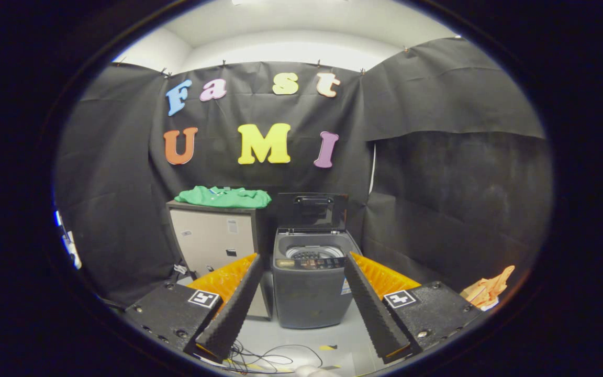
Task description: Put the clothes into the washing machine and then close the washing machine lid.
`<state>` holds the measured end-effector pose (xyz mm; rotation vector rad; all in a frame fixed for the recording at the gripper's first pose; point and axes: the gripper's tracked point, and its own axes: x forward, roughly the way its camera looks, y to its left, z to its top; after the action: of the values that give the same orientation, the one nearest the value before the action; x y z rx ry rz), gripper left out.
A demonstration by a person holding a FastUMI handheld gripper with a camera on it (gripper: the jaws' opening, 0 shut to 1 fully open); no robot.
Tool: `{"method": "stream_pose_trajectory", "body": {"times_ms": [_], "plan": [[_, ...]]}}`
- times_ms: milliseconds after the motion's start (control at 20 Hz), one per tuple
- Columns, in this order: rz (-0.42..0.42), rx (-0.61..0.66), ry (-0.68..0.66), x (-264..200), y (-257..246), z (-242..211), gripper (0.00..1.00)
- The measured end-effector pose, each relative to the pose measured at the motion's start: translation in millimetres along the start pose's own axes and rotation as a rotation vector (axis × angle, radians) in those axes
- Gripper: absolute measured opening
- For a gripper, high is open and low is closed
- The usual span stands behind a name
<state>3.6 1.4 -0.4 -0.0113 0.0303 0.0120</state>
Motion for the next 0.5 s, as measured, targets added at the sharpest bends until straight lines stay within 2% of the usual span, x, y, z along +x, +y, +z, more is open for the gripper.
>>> {"method": "stream_pose_trajectory", "body": {"times_ms": [500], "plan": [[0.020,-0.014,0.017,3.0,8.2,1.4,0.99]]}}
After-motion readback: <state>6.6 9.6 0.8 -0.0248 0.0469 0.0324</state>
